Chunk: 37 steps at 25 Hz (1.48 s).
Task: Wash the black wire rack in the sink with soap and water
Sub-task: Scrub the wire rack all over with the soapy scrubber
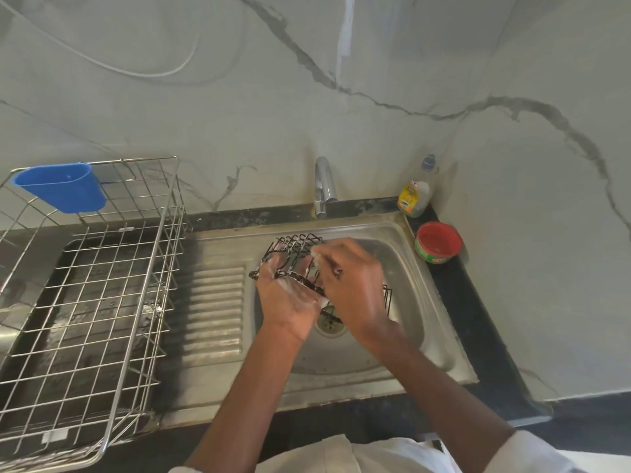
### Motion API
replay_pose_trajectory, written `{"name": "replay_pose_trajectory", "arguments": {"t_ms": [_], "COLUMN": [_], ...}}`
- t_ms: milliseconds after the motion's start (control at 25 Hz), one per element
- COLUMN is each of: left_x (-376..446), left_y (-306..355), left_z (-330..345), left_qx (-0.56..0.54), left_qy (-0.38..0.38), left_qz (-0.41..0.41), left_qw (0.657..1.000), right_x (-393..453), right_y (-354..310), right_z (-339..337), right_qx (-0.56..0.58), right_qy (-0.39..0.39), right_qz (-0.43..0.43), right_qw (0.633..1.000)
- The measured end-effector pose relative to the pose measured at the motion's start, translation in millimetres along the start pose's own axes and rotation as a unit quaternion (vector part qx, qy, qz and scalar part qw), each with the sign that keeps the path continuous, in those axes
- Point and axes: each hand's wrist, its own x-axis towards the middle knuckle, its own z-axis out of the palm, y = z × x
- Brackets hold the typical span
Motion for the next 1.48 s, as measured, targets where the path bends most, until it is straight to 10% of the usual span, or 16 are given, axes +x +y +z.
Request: {"name": "replay_pose_trajectory", "arguments": {"t_ms": [280, 800, 1280, 1480], "left_x": [-2.7, 4.4, -10.6, -1.4], "left_y": [0.6, -8.3, -5.8, 2.9], "left_z": [3.6, 0.8, 5.0, 1.0], "left_qx": [0.041, 0.101, 0.097, -0.039], "left_qy": [0.027, 0.040, 0.018, 0.067], "left_qz": [0.001, 0.020, 0.063, 0.045], "left_qw": [0.999, 0.994, 0.993, 0.996], "right_x": [8.6, 34.7, 20.1, -12.7], "right_y": [-4.6, -27.4, -11.0, -12.5], "right_z": [-2.0, -3.7, -3.5, 1.1], "right_qx": [-0.053, -0.040, 0.008, -0.039], "right_qy": [-0.071, -0.198, 0.069, -0.074], "right_qz": [-0.102, -0.026, 0.224, -0.010], "right_qw": [0.991, 0.979, 0.972, 0.996]}}
